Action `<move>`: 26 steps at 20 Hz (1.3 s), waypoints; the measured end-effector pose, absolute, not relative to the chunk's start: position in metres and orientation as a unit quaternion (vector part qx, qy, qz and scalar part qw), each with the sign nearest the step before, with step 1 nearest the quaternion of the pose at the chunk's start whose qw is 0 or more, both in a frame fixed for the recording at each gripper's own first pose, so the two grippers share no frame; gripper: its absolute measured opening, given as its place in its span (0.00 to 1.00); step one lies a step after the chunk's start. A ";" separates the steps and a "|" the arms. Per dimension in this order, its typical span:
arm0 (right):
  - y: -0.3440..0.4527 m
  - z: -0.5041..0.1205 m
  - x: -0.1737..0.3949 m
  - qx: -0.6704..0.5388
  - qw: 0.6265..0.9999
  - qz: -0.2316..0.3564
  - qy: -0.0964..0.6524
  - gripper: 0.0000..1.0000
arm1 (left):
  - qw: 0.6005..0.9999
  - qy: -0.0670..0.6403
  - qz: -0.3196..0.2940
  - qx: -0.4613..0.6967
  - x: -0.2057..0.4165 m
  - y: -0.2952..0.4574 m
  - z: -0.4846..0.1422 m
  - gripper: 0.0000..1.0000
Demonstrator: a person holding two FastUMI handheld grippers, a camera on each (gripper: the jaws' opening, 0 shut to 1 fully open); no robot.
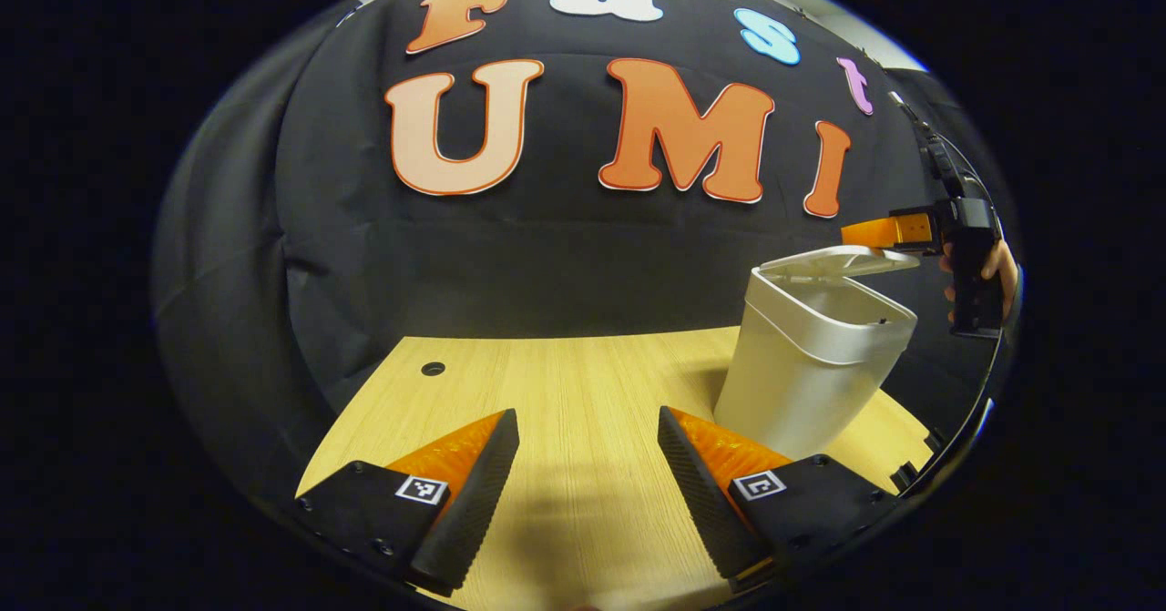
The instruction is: Press the lid of the desktop garbage bin to open it, pick up the crumpled paper on the desktop and throw it into the bin, then pick up the pop can on the desktop and drop it into the bin, and finally close the garbage bin lid.
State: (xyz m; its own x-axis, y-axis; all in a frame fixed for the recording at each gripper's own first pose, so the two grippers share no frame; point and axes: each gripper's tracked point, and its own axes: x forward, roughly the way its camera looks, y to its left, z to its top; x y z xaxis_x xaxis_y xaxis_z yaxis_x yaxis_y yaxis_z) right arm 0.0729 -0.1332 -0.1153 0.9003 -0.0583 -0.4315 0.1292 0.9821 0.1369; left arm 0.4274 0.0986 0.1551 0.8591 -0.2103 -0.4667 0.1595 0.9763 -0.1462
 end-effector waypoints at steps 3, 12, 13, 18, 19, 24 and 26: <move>-0.130 -0.128 0.063 0.089 0.967 -0.057 0.230 0.99 | 0.958 0.254 -0.119 -0.054 0.428 0.087 0.150 0.98; -0.118 -0.152 0.036 0.070 0.965 -0.068 0.242 0.98 | 0.949 0.265 -0.164 -0.051 0.427 0.068 0.142 0.97; -0.118 -0.154 0.032 0.070 0.964 -0.072 0.245 0.98 | 0.948 0.266 -0.167 -0.049 0.427 0.067 0.142 0.97; -0.118 -0.155 0.026 0.083 0.964 -0.091 0.234 0.94 | 0.942 0.273 -0.189 -0.050 0.423 0.057 0.140 0.98; -0.117 -0.155 0.024 0.086 0.964 -0.096 0.233 0.92 | 0.941 0.274 -0.193 -0.049 0.422 0.054 0.140 0.98; -0.114 -0.157 0.022 0.082 0.964 -0.111 0.226 0.81 | 0.938 0.275 -0.205 -0.045 0.422 0.049 0.140 0.98; -0.112 -0.158 0.022 0.088 0.963 -0.115 0.229 0.83 | 0.938 0.274 -0.206 -0.043 0.423 0.049 0.142 0.98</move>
State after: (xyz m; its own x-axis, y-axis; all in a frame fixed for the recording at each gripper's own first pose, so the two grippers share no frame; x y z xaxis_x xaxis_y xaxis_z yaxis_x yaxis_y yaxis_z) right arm 0.0220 -0.1124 -0.1584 0.8684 -0.1809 -0.4616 0.2613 0.9583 0.1159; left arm 0.4226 0.0485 0.1418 0.7648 -0.4110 -0.4961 0.3640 0.9110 -0.1936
